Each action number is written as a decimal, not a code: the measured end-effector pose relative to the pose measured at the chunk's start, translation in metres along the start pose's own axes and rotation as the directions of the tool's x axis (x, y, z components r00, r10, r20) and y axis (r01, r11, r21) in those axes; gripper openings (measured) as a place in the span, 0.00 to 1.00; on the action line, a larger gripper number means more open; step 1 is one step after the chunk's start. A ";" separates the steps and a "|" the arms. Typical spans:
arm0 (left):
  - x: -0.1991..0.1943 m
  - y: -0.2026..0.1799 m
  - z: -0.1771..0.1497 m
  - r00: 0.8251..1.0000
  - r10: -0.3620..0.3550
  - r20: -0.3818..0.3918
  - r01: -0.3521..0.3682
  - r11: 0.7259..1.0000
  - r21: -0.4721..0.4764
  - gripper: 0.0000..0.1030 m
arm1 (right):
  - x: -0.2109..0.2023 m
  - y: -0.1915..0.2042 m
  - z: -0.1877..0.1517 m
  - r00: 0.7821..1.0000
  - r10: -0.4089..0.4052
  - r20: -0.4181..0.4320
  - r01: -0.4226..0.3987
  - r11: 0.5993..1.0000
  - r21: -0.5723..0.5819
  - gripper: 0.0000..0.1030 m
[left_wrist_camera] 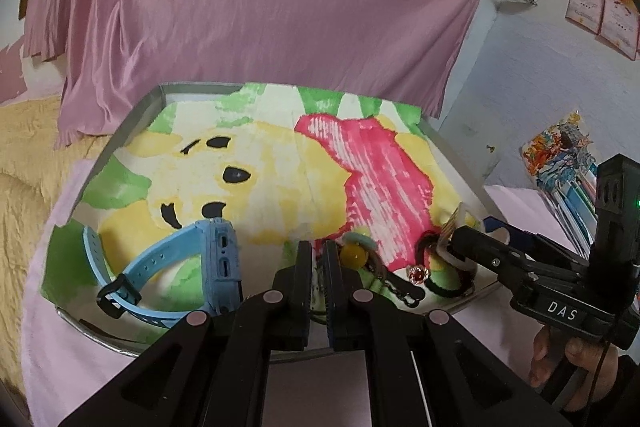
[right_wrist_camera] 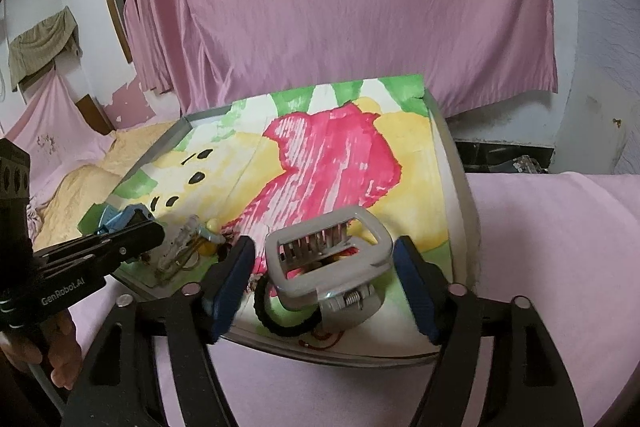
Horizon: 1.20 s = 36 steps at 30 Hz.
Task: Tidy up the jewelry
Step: 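Carry the white strip and grey claw clip into the tray and open both grippers, then withdraw both grippers from the tray back over the table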
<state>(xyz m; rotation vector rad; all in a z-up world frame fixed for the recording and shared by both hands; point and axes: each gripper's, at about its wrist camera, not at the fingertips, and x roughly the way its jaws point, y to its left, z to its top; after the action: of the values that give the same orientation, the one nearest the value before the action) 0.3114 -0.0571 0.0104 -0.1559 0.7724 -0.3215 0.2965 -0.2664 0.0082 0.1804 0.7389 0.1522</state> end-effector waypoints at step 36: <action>-0.114 -0.009 -0.032 0.933 0.102 0.346 -0.106 0.994 -0.007 0.96 | -0.120 0.016 -0.035 0.931 -0.007 0.364 0.020 0.999 -0.031 0.90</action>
<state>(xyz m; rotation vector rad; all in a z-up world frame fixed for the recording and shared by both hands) 0.2097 -0.0270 0.0651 -0.1550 0.4269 -0.1897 0.1835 -0.2714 0.0646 0.1646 0.3668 0.1137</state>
